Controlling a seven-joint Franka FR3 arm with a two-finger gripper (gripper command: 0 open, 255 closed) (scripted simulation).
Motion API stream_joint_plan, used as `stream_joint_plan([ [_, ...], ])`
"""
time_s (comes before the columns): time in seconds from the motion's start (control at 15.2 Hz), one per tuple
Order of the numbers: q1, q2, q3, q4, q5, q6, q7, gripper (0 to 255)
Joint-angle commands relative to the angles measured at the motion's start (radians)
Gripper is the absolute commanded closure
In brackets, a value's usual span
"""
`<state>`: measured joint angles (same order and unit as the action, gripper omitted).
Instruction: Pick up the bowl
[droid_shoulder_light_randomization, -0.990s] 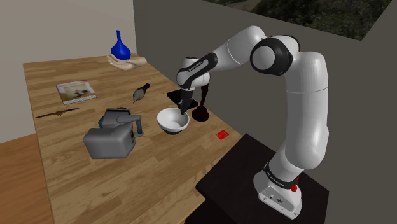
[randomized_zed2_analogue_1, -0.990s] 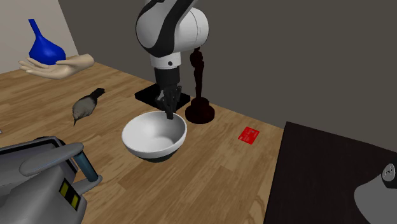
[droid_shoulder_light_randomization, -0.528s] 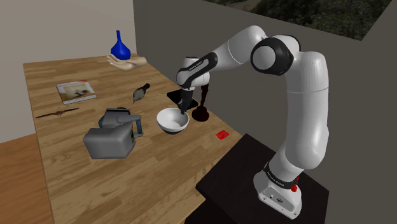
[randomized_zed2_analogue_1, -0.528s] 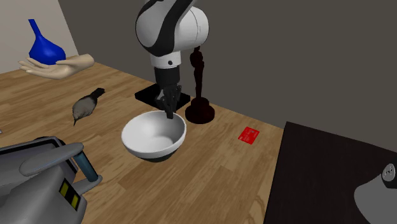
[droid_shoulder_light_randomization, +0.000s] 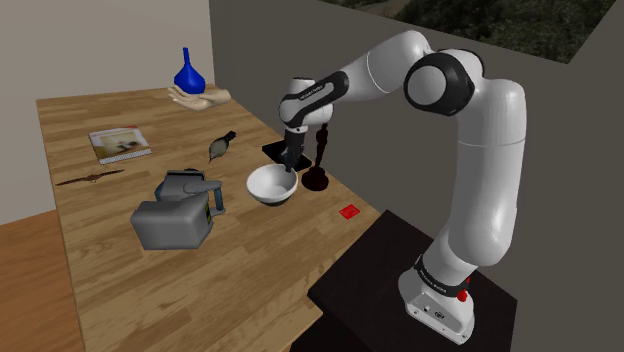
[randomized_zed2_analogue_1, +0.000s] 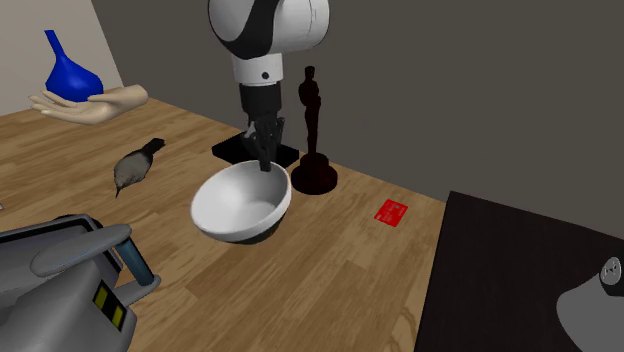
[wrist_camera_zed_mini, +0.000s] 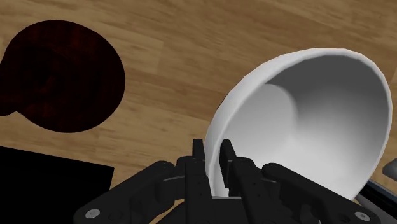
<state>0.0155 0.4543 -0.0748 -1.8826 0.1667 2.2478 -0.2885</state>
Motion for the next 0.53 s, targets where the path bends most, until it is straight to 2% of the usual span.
stream_joint_plan([
  [0.0,0.001,-0.016,-0.001,0.005,-0.003,-0.021,0.004,255],
  [0.46,0.003,-0.057,-0.005,0.019,-0.012,-0.075,0.013,255],
])
